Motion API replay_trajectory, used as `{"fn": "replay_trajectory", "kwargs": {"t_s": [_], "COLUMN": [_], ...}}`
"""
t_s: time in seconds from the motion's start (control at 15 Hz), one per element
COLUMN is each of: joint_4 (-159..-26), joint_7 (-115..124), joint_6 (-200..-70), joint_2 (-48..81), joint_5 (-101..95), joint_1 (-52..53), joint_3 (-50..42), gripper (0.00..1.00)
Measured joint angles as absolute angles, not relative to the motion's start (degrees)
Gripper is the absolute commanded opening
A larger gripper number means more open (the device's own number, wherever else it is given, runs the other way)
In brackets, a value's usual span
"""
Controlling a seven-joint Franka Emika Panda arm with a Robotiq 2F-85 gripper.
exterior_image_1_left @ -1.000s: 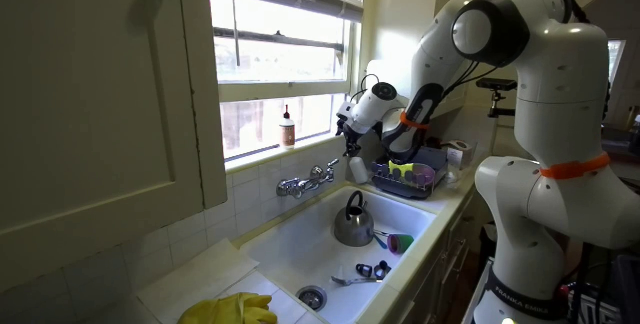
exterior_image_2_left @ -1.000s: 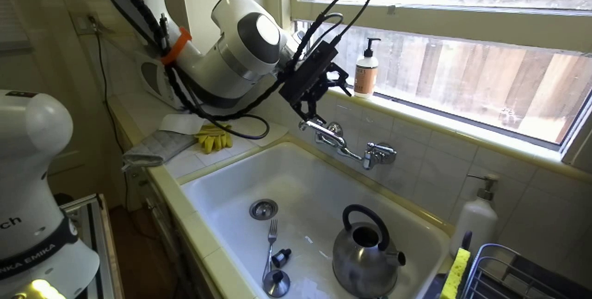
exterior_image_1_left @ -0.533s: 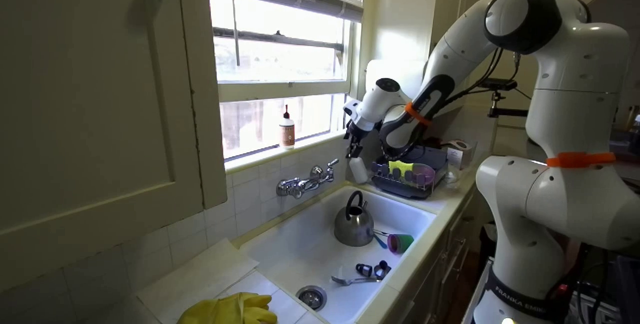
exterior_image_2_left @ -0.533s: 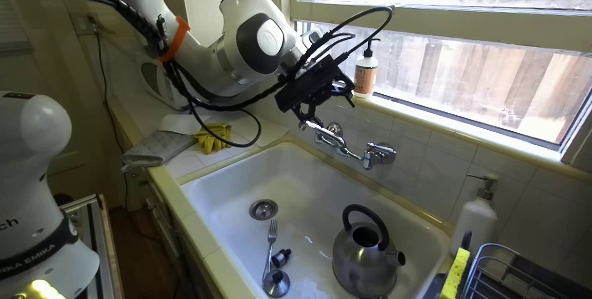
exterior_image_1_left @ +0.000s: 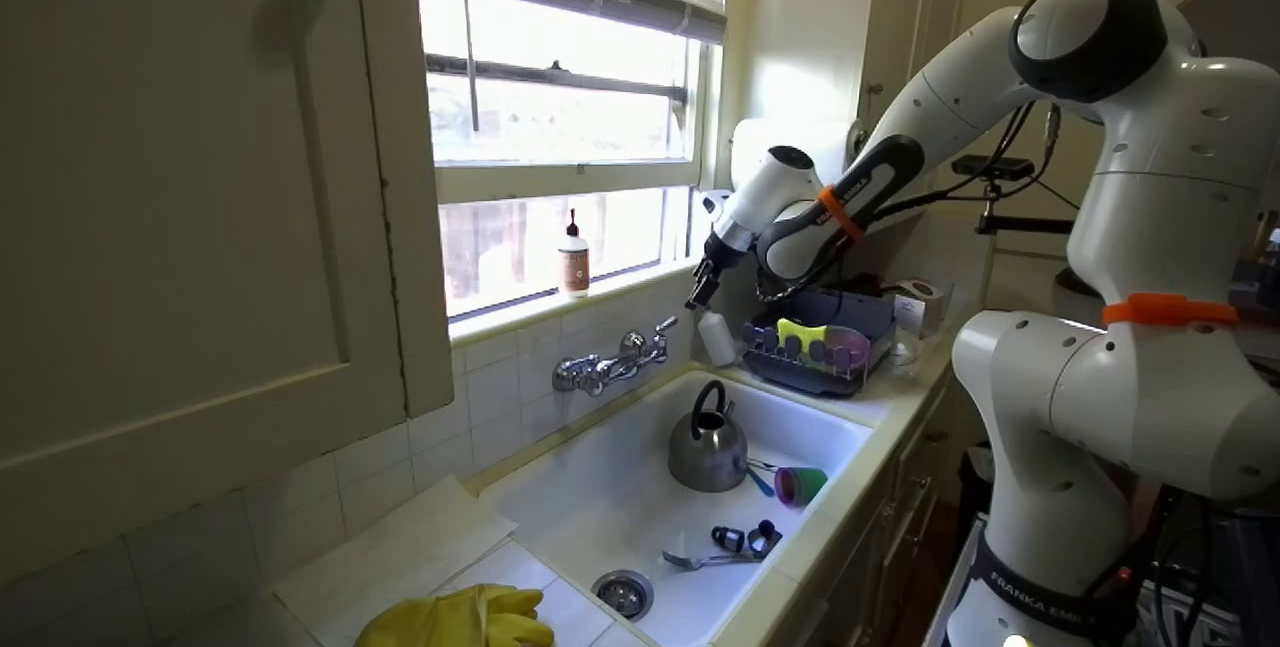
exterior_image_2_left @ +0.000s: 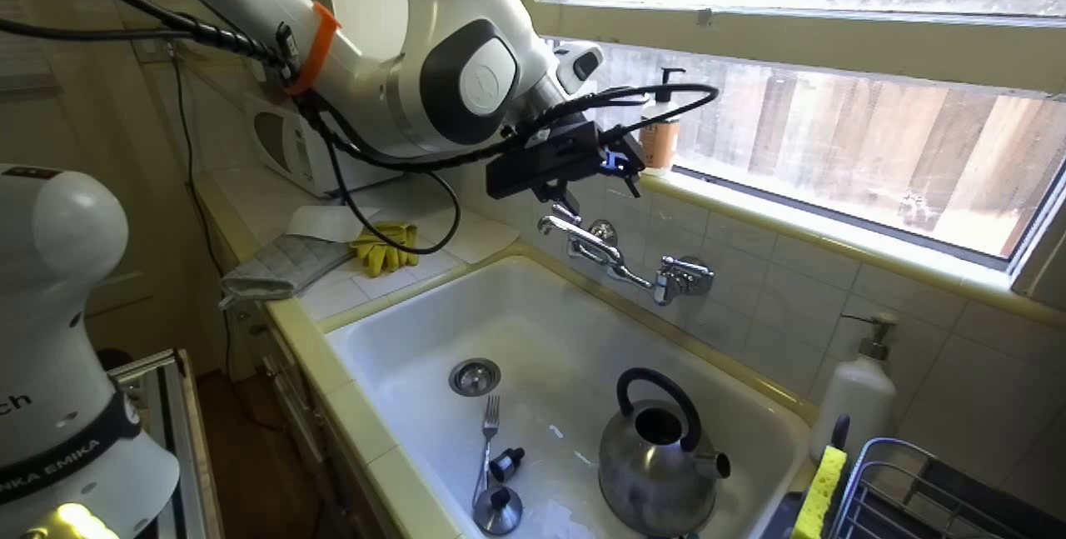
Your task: Remove the orange bottle from the sink and put it on the window sill
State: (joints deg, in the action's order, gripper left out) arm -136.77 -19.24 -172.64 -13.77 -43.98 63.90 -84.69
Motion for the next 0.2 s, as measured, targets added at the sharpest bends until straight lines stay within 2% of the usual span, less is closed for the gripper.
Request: {"fn": "replay_trajectory", "kwargs": {"t_s": [0.2], "joint_4": [-137.5], "joint_7": [-16.7], "joint_6": [-172.4], "joint_2": [-16.1], "joint_5": [-41.2], "joint_1": [63.8], "joint_3": [-84.0], "gripper": [1.00]}}
